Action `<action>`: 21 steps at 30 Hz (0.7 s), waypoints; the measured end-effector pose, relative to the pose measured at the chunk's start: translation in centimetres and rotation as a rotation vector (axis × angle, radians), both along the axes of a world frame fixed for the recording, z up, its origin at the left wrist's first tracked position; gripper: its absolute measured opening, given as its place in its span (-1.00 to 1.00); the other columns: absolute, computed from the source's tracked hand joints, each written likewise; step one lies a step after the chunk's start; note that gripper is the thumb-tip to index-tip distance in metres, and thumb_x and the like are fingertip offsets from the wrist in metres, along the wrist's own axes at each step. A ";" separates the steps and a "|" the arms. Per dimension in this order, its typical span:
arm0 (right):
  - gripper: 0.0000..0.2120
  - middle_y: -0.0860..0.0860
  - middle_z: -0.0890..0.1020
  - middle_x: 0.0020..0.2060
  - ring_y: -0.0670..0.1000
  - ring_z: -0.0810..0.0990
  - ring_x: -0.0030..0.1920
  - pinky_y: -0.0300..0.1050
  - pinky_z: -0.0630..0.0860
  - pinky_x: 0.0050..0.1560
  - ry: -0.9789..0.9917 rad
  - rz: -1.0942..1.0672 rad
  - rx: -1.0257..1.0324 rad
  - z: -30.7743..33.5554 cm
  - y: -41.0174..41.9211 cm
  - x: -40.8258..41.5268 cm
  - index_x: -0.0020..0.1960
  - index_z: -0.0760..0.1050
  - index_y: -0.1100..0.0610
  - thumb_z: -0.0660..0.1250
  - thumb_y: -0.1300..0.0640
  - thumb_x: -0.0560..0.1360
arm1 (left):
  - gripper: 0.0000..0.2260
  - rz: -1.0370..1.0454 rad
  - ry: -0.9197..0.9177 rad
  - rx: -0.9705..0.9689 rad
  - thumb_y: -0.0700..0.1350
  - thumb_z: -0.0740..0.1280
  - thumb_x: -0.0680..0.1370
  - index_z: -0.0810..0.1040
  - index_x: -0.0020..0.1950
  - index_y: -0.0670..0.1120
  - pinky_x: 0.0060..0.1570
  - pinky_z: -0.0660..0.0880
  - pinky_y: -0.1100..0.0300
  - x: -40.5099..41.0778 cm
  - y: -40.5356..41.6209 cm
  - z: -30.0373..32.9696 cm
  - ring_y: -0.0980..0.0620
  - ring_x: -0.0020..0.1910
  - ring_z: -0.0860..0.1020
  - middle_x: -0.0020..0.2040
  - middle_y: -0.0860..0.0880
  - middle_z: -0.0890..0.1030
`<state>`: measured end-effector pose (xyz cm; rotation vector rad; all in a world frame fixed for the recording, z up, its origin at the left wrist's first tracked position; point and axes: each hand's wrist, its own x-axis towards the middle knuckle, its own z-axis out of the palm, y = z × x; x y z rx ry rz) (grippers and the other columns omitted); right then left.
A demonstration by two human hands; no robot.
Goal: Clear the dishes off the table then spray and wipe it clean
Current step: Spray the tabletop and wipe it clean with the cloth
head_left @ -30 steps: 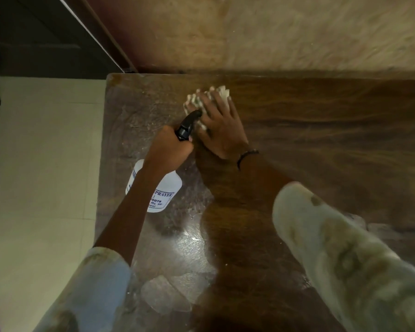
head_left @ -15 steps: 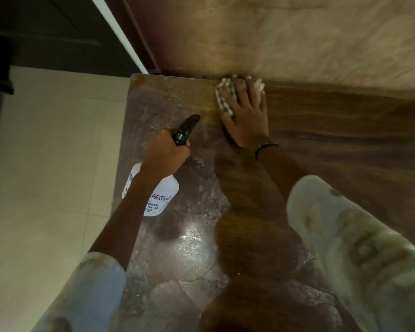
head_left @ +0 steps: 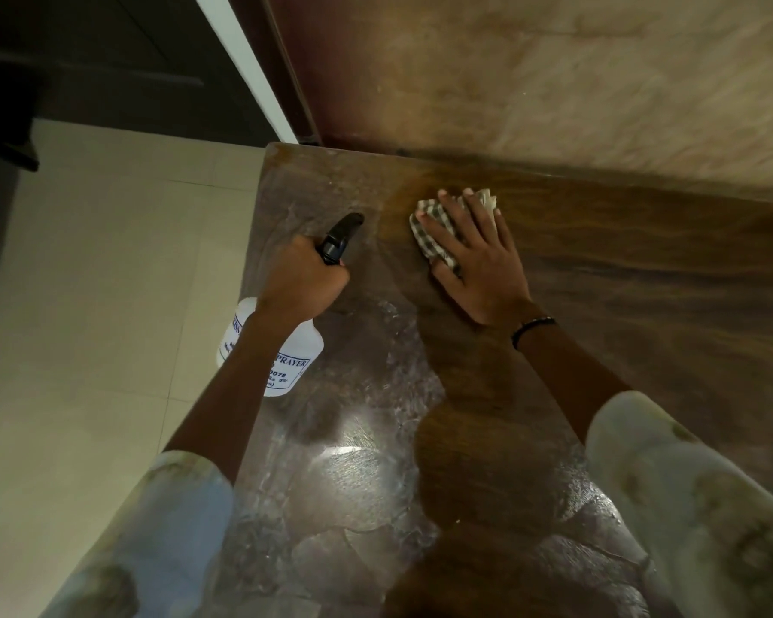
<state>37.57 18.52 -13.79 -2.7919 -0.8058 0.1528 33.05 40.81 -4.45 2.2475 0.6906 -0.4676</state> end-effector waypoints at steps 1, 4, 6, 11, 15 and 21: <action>-0.45 0.01 0.14 0.57 0.13 0.01 0.58 0.19 0.03 0.53 0.000 -0.012 0.000 -0.1 0.2 0.2 0.56 0.13 -0.11 0.06 -0.10 0.59 | -0.89 0.016 -0.018 0.033 -0.23 0.31 0.46 0.58 -0.05 -0.20 -0.36 0.37 0.16 0.1 0.2 0.1 -0.12 -0.33 0.50 -0.35 -0.11 0.51; -0.46 0.01 0.15 0.57 0.13 0.02 0.58 0.19 0.03 0.53 0.000 -0.011 -0.006 -0.3 0.4 0.6 0.56 0.14 -0.11 0.05 -0.11 0.59 | -0.85 0.051 -0.061 0.091 -0.24 0.30 0.46 0.59 -0.02 -0.23 -0.32 0.40 0.14 0.2 1.0 0.4 -0.18 -0.28 0.51 -0.24 -0.17 0.53; -0.46 0.02 0.16 0.57 0.14 0.03 0.58 0.21 0.04 0.53 -0.001 0.006 -0.004 -0.1 0.4 0.9 0.56 0.15 -0.10 0.03 -0.11 0.59 | -0.84 0.053 -0.073 0.072 -0.24 0.31 0.46 0.60 0.00 -0.23 -0.27 0.48 0.06 0.2 1.6 0.7 -0.20 -0.26 0.53 -0.22 -0.19 0.55; -0.45 0.02 0.14 0.57 0.13 0.01 0.58 0.21 0.04 0.53 0.028 -0.019 -0.014 0.1 1.8 2.2 0.57 0.12 -0.11 -0.02 -0.15 0.59 | -0.83 0.095 -0.080 0.083 -0.25 0.30 0.44 0.60 -0.03 -0.26 -0.39 0.44 0.20 0.2 3.1 0.9 -0.21 -0.27 0.53 -0.21 -0.23 0.56; -0.42 0.00 0.08 0.59 0.14 -0.05 0.58 0.22 -0.03 0.52 0.058 -0.135 -0.002 0.4 5.5 3.0 0.57 0.10 -0.11 -0.06 -0.16 0.56 | -0.84 0.104 -0.055 0.094 -0.28 0.29 0.43 0.59 -0.06 -0.29 -0.42 0.35 0.23 0.0 4.3 1.2 -0.19 -0.30 0.49 -0.23 -0.23 0.53; -0.42 0.05 0.21 0.55 0.18 0.06 0.57 0.29 0.06 0.49 0.056 -0.107 0.029 0.3 13.3 2.3 0.54 0.21 -0.07 0.01 -0.11 0.53 | -0.86 0.116 -0.040 0.012 -0.20 0.33 0.47 0.58 0.00 -0.18 -0.18 0.54 0.01 -0.9 5.8 1.2 -0.26 -0.22 0.58 -0.13 -0.27 0.61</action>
